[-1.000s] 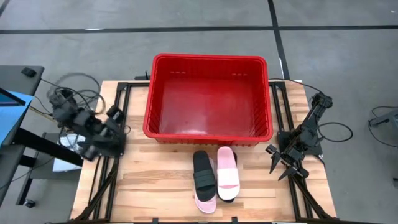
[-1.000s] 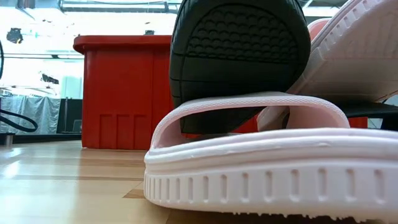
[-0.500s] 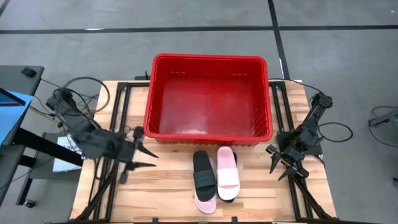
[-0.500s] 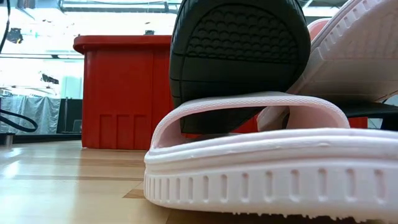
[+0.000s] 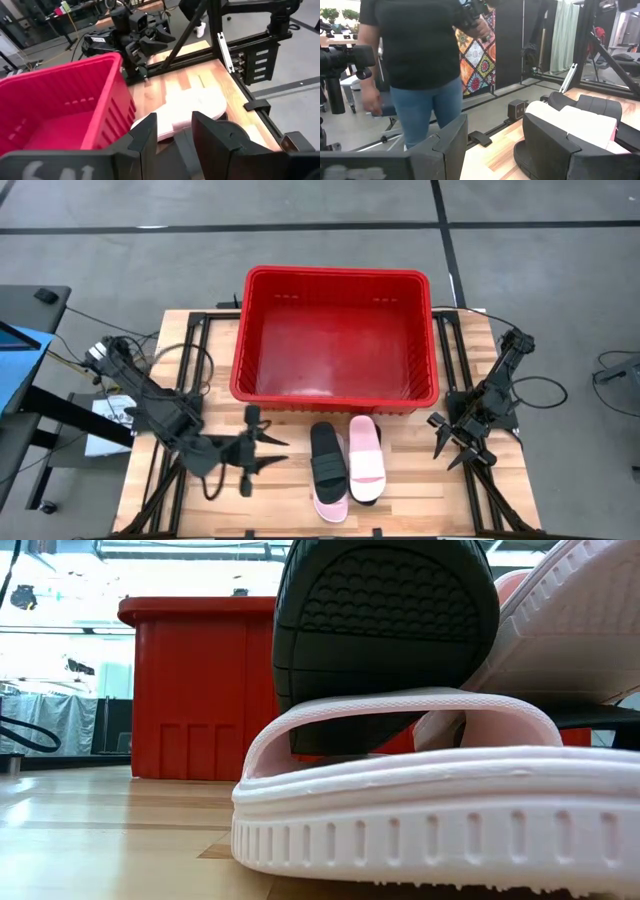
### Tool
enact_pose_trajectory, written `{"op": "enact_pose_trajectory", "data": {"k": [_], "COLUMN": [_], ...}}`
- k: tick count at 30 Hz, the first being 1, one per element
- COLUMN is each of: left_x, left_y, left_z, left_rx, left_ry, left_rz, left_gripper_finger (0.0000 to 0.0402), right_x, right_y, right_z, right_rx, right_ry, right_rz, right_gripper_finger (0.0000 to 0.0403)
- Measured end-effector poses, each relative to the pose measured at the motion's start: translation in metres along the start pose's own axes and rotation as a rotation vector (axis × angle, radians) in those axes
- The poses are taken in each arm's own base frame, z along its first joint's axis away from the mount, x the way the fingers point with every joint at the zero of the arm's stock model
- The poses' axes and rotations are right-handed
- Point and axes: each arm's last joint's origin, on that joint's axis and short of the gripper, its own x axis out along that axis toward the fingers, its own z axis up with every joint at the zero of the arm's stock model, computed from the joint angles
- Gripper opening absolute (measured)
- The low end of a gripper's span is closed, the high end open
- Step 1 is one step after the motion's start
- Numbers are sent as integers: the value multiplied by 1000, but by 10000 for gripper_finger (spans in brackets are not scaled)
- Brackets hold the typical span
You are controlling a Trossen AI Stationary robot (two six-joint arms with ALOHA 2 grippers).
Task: Pick and place slides into bin
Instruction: Put the left black slide into the red container
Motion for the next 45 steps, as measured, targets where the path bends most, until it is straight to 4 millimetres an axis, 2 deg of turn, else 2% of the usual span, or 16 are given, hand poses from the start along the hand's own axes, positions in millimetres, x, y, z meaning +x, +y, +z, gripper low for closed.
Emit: {"op": "enact_pose_trajectory", "data": {"k": [8,13,18,21,25,31,37,45], "left_x": [30,48,73,86,99,106,111,113], "left_y": [-14,-23,-37,-48,-63,-80,-91,-95], "left_z": [-8,-23,-39,-42,-36,-33,-27,-22], "left_rx": [-104,-134,-183,-182,-140,-39,-123,-109], "left_ry": [-10,32,73,97,114,239,363,439], "left_rz": [52,187,204,197,167,154,49,25], "left_gripper_finger": [114,114,114,114,114,114,114,114], "right_x": [0,0,0,0,0,0,0,0], "right_y": [0,0,0,0,0,0,0,0], "right_z": [0,0,0,0,0,0,0,0], "right_rx": [0,0,0,0,0,0,0,0], "right_ry": [-1,0,0,0,0,0,0,-1], "right_rz": [0,0,0,0,0,2,3,3], "right_gripper_finger": [184,184,184,184,184,184,184,184]}}
